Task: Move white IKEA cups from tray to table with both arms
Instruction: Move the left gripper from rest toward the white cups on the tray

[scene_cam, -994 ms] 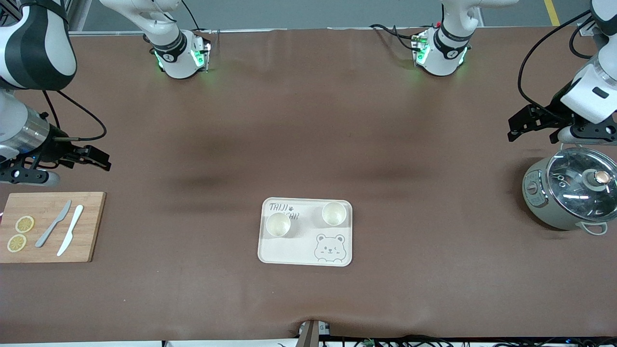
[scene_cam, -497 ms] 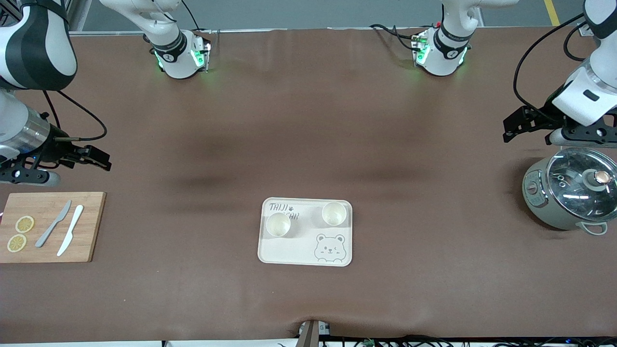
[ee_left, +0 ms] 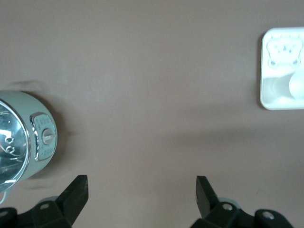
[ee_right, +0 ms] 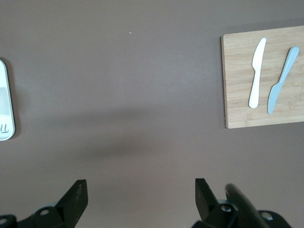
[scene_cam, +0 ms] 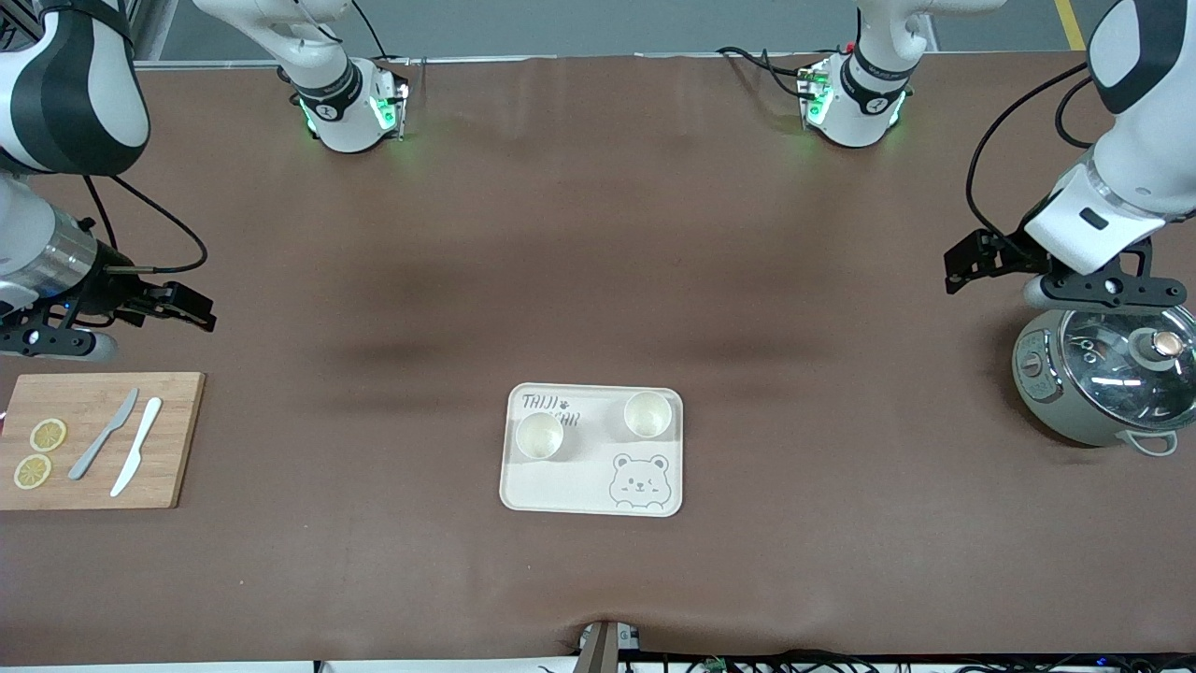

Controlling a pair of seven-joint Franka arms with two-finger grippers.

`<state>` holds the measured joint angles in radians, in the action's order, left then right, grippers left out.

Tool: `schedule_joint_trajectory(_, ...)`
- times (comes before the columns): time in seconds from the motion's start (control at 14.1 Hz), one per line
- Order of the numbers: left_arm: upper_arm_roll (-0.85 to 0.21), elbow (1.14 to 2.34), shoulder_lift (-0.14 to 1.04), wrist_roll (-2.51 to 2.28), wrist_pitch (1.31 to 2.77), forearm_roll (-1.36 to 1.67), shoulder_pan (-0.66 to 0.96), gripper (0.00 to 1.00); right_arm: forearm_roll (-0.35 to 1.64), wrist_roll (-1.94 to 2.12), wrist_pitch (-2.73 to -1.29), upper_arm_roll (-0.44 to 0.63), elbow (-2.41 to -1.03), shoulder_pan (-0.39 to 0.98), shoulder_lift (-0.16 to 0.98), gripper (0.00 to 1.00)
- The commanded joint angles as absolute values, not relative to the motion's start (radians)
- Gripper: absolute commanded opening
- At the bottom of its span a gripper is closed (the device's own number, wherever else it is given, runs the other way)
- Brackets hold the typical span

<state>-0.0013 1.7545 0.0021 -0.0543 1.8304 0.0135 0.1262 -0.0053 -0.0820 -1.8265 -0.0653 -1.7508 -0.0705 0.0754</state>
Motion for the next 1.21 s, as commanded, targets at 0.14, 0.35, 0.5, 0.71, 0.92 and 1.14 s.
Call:
schedule_joint_trajectory(0.14, -0.072, 1.700, 0.069, -0.169, 1.885, 0.014, 0.130, 1.00, -0.023, -0.103, -1.835, -0.066, -1.773, -0.066, 0.054, 1.00)
schedule_joint_trajectory(0.35, -0.129, 1.597, 0.167, -0.225, 1.876, -0.005, 0.143, 1.00, -0.023, -0.103, -1.836, -0.066, -1.773, -0.066, 0.054, 1.00)
schedule_joint_trajectory(0.5, -0.137, 1.534, 0.224, -0.251, 1.862, -0.023, 0.187, 1.00, -0.023, -0.103, -1.836, -0.066, -1.773, -0.066, 0.054, 1.00)
schedule_joint_trajectory(0.71, -0.135, 1.470, 0.314, -0.349, 1.858, -0.041, 0.271, 1.00, -0.023, -0.103, -1.838, -0.066, -1.773, -0.066, 0.054, 1.00)
schedule_joint_trajectory(0.92, -0.129, 1.376, 0.438, -0.457, 1.858, -0.104, 0.380, 1.00, -0.023, -0.104, -1.838, -0.066, -1.775, -0.067, 0.054, 1.00)
schedule_joint_trajectory(1.14, -0.120, 1.278, 0.564, -0.502, 1.853, -0.133, 0.451, 1.00, -0.023, -0.104, -1.839, -0.066, -1.773, -0.067, 0.054, 1.00)
